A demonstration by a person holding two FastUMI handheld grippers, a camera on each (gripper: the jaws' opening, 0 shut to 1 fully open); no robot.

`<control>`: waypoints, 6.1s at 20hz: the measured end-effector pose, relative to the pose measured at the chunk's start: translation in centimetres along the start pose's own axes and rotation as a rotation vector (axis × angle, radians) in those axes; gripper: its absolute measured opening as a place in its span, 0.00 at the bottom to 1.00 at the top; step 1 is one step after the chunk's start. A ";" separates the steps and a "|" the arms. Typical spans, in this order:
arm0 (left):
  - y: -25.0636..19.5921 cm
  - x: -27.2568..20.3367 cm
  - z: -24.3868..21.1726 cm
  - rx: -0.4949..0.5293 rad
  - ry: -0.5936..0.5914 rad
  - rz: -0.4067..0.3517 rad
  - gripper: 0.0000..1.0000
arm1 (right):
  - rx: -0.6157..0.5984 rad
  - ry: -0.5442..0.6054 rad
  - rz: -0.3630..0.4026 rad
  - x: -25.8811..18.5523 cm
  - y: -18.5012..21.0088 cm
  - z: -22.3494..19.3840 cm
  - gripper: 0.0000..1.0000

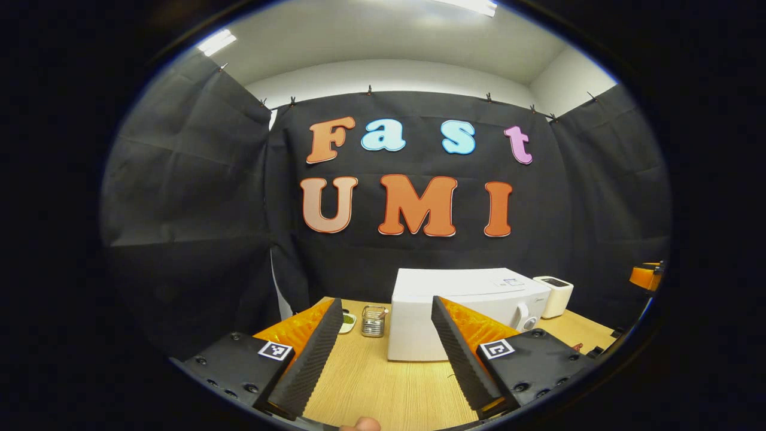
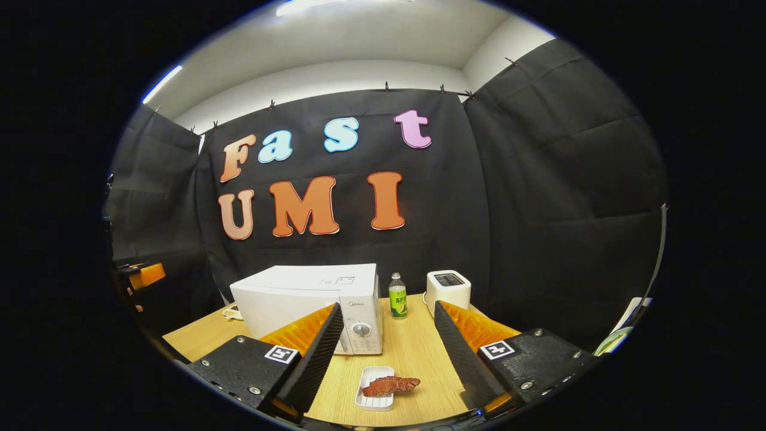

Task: Open the microwave oven with the left hand, put the food in, and close the microwave oven.

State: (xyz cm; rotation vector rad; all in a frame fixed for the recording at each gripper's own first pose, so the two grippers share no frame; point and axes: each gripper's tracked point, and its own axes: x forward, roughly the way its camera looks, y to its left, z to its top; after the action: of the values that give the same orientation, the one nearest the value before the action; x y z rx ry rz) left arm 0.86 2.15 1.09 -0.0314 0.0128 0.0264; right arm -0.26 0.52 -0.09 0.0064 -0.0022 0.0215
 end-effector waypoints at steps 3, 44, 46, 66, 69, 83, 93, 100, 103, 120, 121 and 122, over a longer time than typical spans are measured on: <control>-0.4 -0.2 -0.4 -0.017 0.003 -0.007 0.94 | -0.007 0.001 0.001 0.1 -0.1 -0.1 0.95; -31.4 18.1 -24.3 0.049 0.121 -0.212 0.95 | -0.007 -0.041 -0.011 8.0 -4.2 -4.2 0.95; -32.4 18.7 -24.8 0.051 0.137 -0.248 0.93 | -0.014 -0.034 -0.018 8.6 -4.6 -4.6 0.95; -31.8 11.8 -24.2 0.020 0.186 -0.496 0.14 | -0.044 -0.008 -0.023 9.9 -3.9 -7.2 0.95; -29.8 8.1 -24.0 0.018 0.202 -0.565 0.13 | -0.029 0.012 -0.015 9.6 -3.2 -7.6 0.95; -17.3 -2.4 -22.7 0.046 0.205 -0.670 0.14 | -0.030 0.015 0.062 6.7 5.1 -7.2 0.94; -7.4 -5.1 -22.1 0.089 0.172 -0.546 0.22 | -0.016 0.025 0.134 6.3 9.0 -7.3 0.95; 1.9 -7.3 -15.3 0.127 0.030 -0.260 1.00 | -0.023 0.023 0.137 5.2 9.3 -7.3 0.95; 3.2 -7.1 -12.8 0.048 0.017 -0.239 1.00 | -0.045 0.024 0.117 4.9 8.6 -7.6 0.95; 11.1 -0.2 -8.9 -0.009 -0.022 -0.048 0.99 | 0.320 0.147 -0.142 4.7 -0.9 -18.5 0.95; 11.2 -0.1 -8.9 -0.011 -0.025 -0.048 0.97 | 0.357 0.145 -0.179 4.8 -1.7 -19.5 0.95; 11.4 0.0 -9.0 -0.013 -0.024 -0.045 0.97 | 0.391 0.144 -0.218 5.1 -2.7 -20.5 0.95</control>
State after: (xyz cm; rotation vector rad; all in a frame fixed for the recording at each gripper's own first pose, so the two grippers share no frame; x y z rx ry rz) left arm 0.45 13.27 -8.22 -0.0447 -0.0122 -0.0178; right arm 4.91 -1.96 -20.62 0.3964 0.1463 -0.1964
